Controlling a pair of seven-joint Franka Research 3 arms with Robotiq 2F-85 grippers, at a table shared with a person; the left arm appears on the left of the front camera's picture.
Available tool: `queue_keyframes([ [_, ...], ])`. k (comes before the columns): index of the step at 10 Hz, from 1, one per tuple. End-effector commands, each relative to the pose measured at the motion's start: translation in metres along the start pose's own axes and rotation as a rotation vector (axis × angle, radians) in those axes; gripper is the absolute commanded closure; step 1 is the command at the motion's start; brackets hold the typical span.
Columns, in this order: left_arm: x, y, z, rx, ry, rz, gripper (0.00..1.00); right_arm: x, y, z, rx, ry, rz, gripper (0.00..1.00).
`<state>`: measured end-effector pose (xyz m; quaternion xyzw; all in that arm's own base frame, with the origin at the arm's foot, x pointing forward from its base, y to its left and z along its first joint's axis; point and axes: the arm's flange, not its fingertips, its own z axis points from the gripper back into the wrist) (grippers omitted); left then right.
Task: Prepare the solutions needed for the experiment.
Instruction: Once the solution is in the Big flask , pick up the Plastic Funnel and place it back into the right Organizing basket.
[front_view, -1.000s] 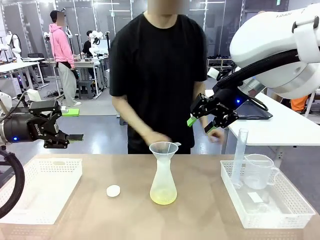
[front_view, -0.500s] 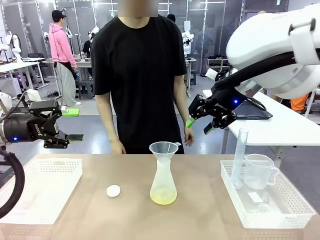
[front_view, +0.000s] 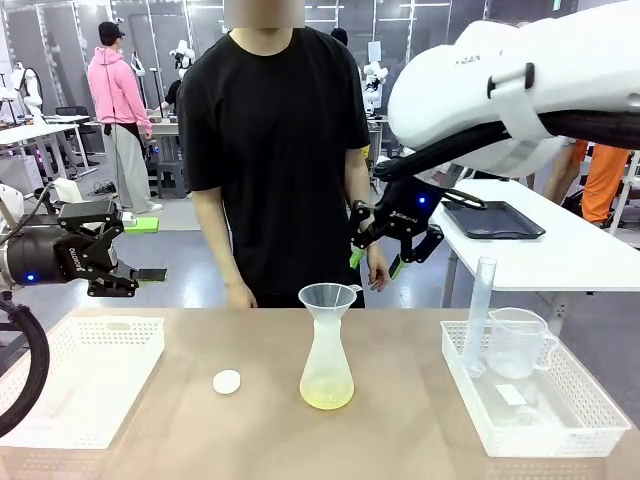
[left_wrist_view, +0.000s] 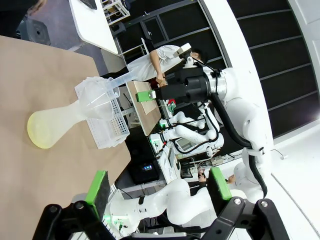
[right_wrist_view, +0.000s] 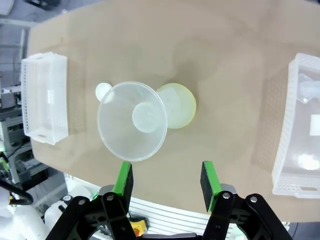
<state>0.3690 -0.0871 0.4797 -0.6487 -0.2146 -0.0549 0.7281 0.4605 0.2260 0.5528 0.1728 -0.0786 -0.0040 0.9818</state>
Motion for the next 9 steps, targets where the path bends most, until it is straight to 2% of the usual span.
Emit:
queue_keyframes([
  [1,0.0,-0.002,-0.003,-0.003,0.0,0.005,0.0,0.017,0.016,-0.005,-0.039,0.067,-0.044,0.31],
  [9,0.0,-0.002,-0.003,-0.003,0.0,0.005,0.0,0.027,0.01,-0.051,-0.012,0.149,-0.153,0.31],
])
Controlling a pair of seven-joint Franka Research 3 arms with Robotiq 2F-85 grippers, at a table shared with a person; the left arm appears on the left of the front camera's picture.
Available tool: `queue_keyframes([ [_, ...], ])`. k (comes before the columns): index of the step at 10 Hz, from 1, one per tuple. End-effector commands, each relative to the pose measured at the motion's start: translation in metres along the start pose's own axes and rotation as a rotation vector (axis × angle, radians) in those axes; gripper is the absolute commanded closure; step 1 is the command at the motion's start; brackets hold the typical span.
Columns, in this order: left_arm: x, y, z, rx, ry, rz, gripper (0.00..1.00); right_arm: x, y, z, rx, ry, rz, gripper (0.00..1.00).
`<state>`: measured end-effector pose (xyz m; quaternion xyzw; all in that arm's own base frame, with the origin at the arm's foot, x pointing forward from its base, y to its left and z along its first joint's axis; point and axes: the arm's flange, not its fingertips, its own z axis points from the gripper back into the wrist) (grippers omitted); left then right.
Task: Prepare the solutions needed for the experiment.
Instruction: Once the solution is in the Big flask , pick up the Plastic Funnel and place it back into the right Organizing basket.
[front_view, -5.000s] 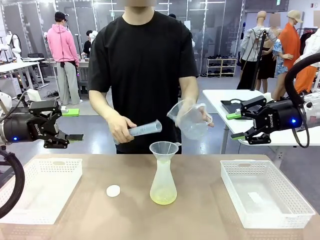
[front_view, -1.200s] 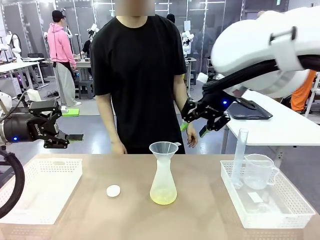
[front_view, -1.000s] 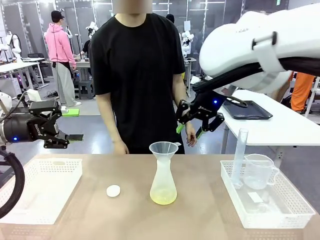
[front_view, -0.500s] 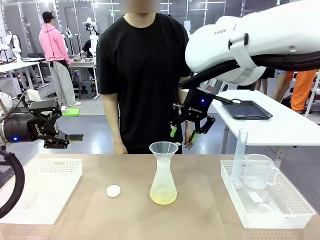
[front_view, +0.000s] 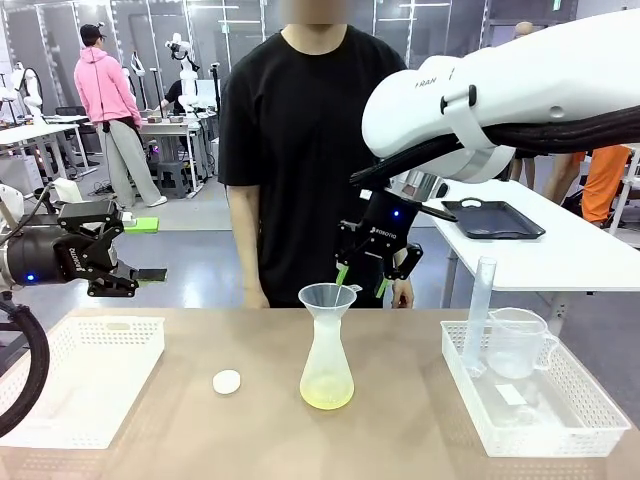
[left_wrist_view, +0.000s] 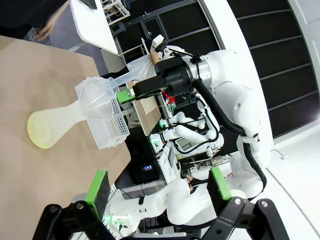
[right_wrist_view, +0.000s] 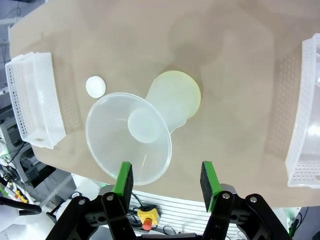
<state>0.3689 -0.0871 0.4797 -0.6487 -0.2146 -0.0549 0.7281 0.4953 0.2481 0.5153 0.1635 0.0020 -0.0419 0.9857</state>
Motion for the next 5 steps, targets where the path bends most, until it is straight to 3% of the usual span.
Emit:
queue_keyframes([
  [1,0.0,-0.002,-0.003,-0.003,0.0,0.005,0.0,-0.002,0.001,-0.01,0.031,0.016,-0.06,0.31],
  [5,0.0,-0.002,-0.003,-0.003,0.0,0.005,0.0,0.003,-0.002,-0.029,0.054,0.022,-0.115,0.31],
])
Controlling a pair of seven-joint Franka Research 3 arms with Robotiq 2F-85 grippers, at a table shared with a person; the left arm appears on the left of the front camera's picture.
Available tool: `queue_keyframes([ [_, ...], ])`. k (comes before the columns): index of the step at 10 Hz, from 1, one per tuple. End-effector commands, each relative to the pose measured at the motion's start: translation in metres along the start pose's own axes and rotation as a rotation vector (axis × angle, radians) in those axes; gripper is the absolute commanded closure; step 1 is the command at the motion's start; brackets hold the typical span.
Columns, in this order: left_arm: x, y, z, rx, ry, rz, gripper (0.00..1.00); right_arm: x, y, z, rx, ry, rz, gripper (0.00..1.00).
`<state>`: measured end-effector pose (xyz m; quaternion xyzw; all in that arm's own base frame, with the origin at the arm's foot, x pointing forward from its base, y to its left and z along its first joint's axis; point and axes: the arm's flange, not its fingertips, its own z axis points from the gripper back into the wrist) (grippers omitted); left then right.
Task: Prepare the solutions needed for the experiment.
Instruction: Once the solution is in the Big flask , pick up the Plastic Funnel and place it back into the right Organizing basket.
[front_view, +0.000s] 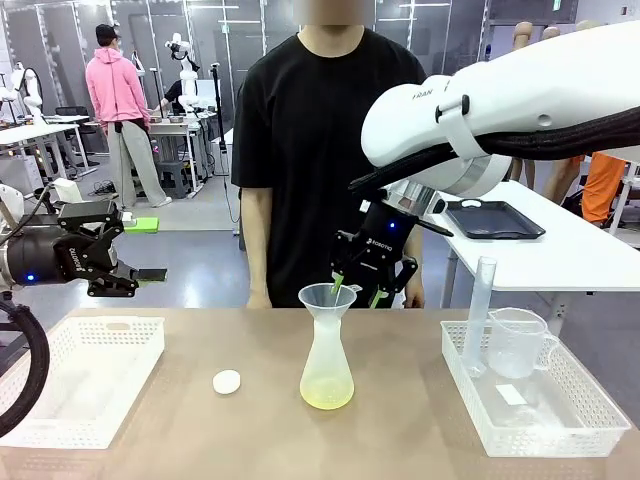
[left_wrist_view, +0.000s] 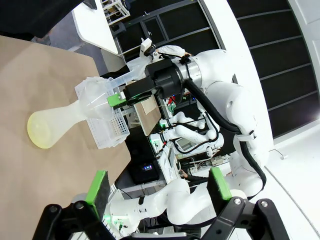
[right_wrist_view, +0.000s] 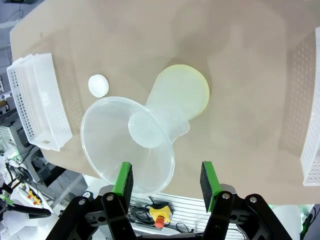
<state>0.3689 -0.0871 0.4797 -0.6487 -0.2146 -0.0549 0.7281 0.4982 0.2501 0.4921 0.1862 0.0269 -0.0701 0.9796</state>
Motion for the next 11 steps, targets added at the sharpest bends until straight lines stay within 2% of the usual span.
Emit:
queue_keyframes([
  [1,0.0,-0.002,-0.003,-0.003,0.0,0.005,0.0,0.001,0.003,-0.01,0.016,-0.021,-0.057,0.31],
  [4,0.0,-0.002,-0.003,-0.003,0.0,0.005,0.0,0.006,-0.001,-0.013,0.04,-0.035,-0.072,0.31],
  [11,0.0,-0.002,-0.003,-0.003,0.0,0.005,0.0,0.003,-0.009,-0.017,0.052,-0.041,-0.083,0.93],
])
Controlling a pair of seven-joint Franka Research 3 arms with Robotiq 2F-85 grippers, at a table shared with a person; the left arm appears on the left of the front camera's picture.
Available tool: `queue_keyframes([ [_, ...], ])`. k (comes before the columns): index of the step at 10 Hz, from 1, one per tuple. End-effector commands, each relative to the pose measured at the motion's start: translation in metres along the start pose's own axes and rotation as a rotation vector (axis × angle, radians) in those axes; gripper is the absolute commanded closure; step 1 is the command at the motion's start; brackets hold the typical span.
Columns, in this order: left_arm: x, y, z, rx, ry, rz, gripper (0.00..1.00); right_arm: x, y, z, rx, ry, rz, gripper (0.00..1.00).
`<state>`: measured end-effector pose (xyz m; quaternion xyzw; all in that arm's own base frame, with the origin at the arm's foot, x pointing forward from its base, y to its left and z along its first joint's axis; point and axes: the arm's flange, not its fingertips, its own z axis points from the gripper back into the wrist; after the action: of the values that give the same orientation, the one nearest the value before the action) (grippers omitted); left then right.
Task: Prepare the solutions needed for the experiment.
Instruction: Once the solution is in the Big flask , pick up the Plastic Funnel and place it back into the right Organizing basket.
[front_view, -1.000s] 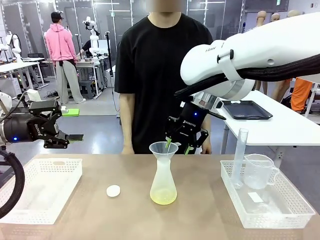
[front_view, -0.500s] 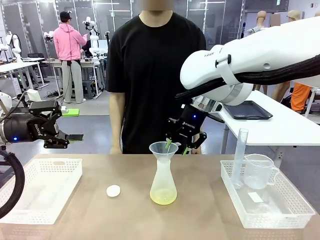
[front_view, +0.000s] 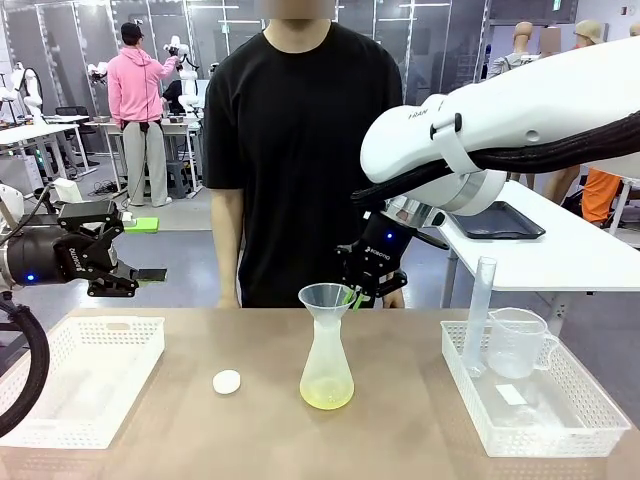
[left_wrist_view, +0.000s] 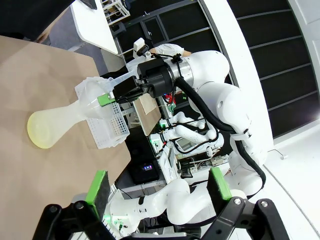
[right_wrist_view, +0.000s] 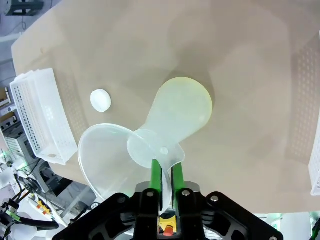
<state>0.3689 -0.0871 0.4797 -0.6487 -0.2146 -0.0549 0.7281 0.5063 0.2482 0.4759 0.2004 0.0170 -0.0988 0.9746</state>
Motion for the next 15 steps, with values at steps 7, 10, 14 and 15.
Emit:
queue_keyframes([
  [7,0.0,-0.002,-0.003,-0.003,0.0,0.005,0.0,-0.012,-0.009,0.002,0.051,-0.033,-0.039,1.0],
  [10,0.0,-0.002,-0.003,-0.003,0.0,0.005,0.0,-0.021,-0.01,0.019,0.093,-0.084,-0.017,1.0],
  [14,0.0,-0.002,-0.003,-0.003,0.0,0.005,0.0,-0.024,-0.006,0.035,0.168,-0.138,0.015,1.0],
  [15,0.0,-0.002,-0.003,-0.003,0.0,0.005,0.0,-0.027,-0.005,0.042,0.178,-0.156,0.028,1.0],
])
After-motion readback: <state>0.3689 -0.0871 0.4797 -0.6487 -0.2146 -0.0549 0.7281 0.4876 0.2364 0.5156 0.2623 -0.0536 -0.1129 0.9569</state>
